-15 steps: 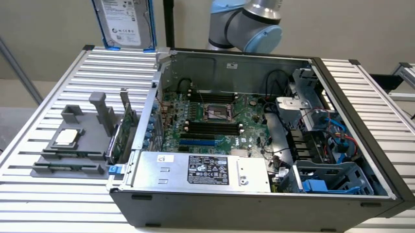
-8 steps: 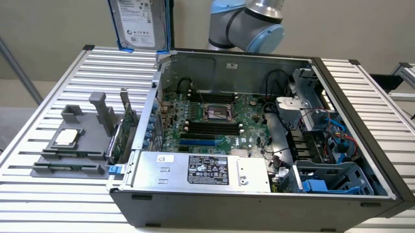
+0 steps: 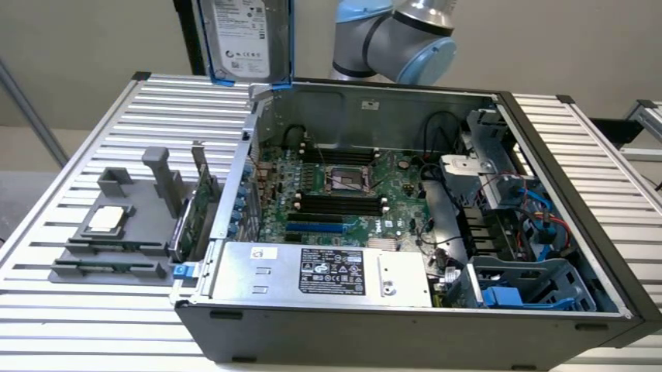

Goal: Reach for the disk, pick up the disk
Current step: 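Pick up the disk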

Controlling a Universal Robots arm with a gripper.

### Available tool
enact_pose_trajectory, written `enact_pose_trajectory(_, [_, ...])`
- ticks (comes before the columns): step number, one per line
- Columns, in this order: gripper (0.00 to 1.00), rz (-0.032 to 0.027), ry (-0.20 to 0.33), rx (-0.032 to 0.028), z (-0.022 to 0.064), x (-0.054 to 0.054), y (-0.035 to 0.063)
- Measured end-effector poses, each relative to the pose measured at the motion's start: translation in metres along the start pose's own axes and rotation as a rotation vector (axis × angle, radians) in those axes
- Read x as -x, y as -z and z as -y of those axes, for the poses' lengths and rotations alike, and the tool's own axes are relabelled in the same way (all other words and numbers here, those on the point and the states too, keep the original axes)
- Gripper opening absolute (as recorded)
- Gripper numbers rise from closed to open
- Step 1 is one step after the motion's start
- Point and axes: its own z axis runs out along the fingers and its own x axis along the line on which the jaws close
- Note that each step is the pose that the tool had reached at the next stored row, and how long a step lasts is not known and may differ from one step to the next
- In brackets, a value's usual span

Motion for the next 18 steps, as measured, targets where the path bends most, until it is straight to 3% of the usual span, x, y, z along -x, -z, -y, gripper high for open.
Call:
enact_pose_trajectory(2, [0.33,-0.0001,0.0,0.0059,-0.0033,0.002,0.0002])
enact_pose_trajectory(3, [0.33,0.0002,0.001,0.0138,-0.004,0.003,0.0003])
enact_pose_trajectory(9, [0.33,0.0023,0.006,0.0841,-0.011,0.005,0.0005])
enact_pose_trajectory(10, [0.33,0.0027,0.006,0.0931,-0.0137,0.005,0.0004])
enact_pose_trajectory(12, [0.33,0.0043,0.007,0.1019,-0.02,0.005,0.0007])
enact_pose_trajectory(18, [0.33,0.0048,0.007,0.1026,-0.0431,0.008,0.0024])
